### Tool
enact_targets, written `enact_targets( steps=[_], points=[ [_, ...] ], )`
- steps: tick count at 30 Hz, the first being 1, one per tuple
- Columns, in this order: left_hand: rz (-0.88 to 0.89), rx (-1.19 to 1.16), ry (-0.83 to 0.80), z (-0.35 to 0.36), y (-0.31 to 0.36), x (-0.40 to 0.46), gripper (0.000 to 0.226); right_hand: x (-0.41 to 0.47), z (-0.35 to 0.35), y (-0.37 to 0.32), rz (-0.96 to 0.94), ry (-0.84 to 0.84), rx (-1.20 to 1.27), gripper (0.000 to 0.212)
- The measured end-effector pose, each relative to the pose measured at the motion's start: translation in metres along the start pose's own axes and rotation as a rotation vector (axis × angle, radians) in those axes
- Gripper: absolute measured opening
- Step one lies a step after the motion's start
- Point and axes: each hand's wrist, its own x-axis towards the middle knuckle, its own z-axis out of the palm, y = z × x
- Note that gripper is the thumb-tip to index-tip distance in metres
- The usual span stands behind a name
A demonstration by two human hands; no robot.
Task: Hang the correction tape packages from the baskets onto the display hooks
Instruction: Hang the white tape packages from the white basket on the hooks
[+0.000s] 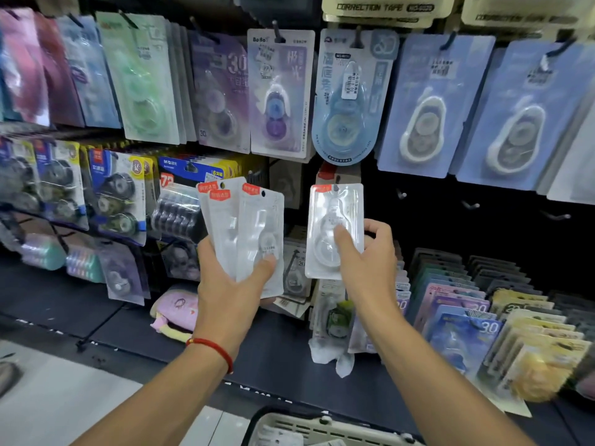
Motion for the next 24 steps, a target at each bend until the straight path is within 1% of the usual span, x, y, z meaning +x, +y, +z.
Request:
enact_targets(
  steps=[3,5,6,7,8,9,11,12,13,15,17,20,22,24],
  points=[
    [-0.008,-0.005,-0.009,0.001,0.000,-0.001,0.060,0.006,0.000,0.004,0.013,-0.086,-0.158,0.042],
    [-0.018,-0.015,-0.036,0.002,0.000,-0.003,0.060,0.007,-0.001,0.009,0.046,-0.114,-0.356,0.059],
    [-0.017,-0.020,-0.054,0.003,-0.001,-0.004,0.059,0.007,-0.001,0.011,0.048,-0.123,-0.481,0.064],
    [-0.025,-0.032,-0.073,0.004,-0.001,-0.005,0.060,0.005,-0.002,0.012,0.035,-0.148,-0.567,0.063],
    [-0.044,-0.053,-0.097,0.005,0.000,-0.005,0.063,0.004,-0.002,0.013,0.019,-0.197,-0.589,0.058],
    [-0.074,-0.080,-0.120,0.006,0.000,-0.006,0.068,0.003,-0.003,0.012,0.012,-0.263,-0.540,0.049],
    [-0.154,-0.157,-0.168,0.008,0.001,-0.007,0.075,-0.002,-0.004,0.006,0.072,-0.414,-0.338,0.038],
    [-0.189,-0.191,-0.193,0.009,0.002,-0.007,0.075,-0.005,-0.004,0.004,0.104,-0.486,-0.250,0.038],
    [-0.209,-0.209,-0.216,0.010,0.002,-0.007,0.075,-0.009,-0.004,0.001,0.117,-0.538,-0.212,0.042],
    [-0.214,-0.210,-0.247,0.013,0.004,-0.009,0.074,-0.014,-0.004,0.000,0.083,-0.591,-0.203,0.052],
    [-0.213,-0.201,-0.252,0.016,0.005,-0.011,0.075,-0.017,-0.007,0.000,0.071,-0.593,-0.164,0.053],
    [-0.250,-0.243,-0.250,0.019,0.005,-0.013,0.071,-0.016,-0.012,0.002,0.049,-0.555,-0.127,0.038],
    [-0.276,-0.276,-0.266,0.020,0.006,-0.013,0.061,-0.012,-0.015,0.007,0.026,-0.499,-0.118,0.029],
    [-0.259,-0.267,-0.251,0.020,0.005,-0.013,0.049,-0.009,-0.016,0.011,0.026,-0.408,-0.067,0.021]
  ],
)
